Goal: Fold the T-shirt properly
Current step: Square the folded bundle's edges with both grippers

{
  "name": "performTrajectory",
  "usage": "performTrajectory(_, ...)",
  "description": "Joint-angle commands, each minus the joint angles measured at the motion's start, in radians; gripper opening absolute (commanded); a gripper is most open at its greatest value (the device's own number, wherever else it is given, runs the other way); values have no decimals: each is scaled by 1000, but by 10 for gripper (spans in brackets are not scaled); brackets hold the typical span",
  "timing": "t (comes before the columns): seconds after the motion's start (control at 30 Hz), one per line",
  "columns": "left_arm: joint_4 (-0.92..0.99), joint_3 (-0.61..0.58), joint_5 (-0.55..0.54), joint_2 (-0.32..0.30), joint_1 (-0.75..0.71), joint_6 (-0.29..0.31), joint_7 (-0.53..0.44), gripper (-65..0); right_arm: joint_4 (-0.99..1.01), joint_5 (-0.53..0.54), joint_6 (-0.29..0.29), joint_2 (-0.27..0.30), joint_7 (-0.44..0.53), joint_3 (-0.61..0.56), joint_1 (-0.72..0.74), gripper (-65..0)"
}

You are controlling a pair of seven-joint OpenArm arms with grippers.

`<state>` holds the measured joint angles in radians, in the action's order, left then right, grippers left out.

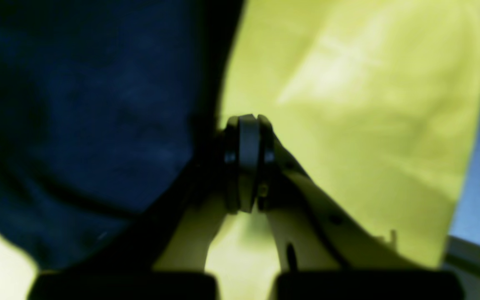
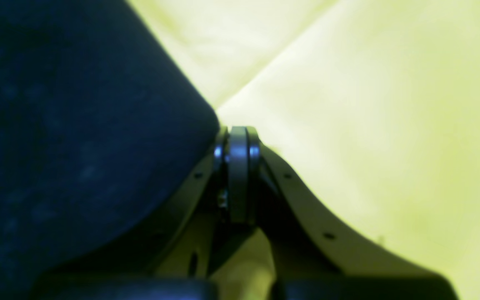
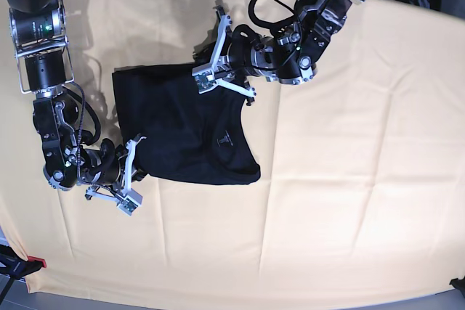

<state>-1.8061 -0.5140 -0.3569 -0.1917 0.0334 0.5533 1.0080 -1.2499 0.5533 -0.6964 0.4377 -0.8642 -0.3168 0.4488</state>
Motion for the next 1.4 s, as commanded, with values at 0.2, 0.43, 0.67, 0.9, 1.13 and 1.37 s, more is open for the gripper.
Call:
performTrajectory(0.2, -17, 6, 96, -51, 17, -48, -63, -650, -26, 201, -2, 31, -157, 8, 23, -650)
performTrajectory(0.43, 9, 6, 140, -114, 50, -49, -141, -650, -219, 321, -2, 168, -179, 10, -103, -650)
performTrajectory(0.67, 161, 6, 148, -135, 148, 31, -299, -650, -451, 353, 25, 248, -177, 13, -296, -650)
performTrajectory(0.9, 396, 6, 214, -135, 290, 87, -510, -650, -579, 223, 105, 225, -167, 19, -467, -650)
performTrajectory(1.13, 488, 6, 243, -106, 451, 79, -560, -650, -699, 124, 181, 144, -168, 75, -609, -650)
performTrajectory(1.37, 493, 6, 241, -36, 512, 79, -559, -650, -755, 119, 206, -3, -169, 206, -724, -650)
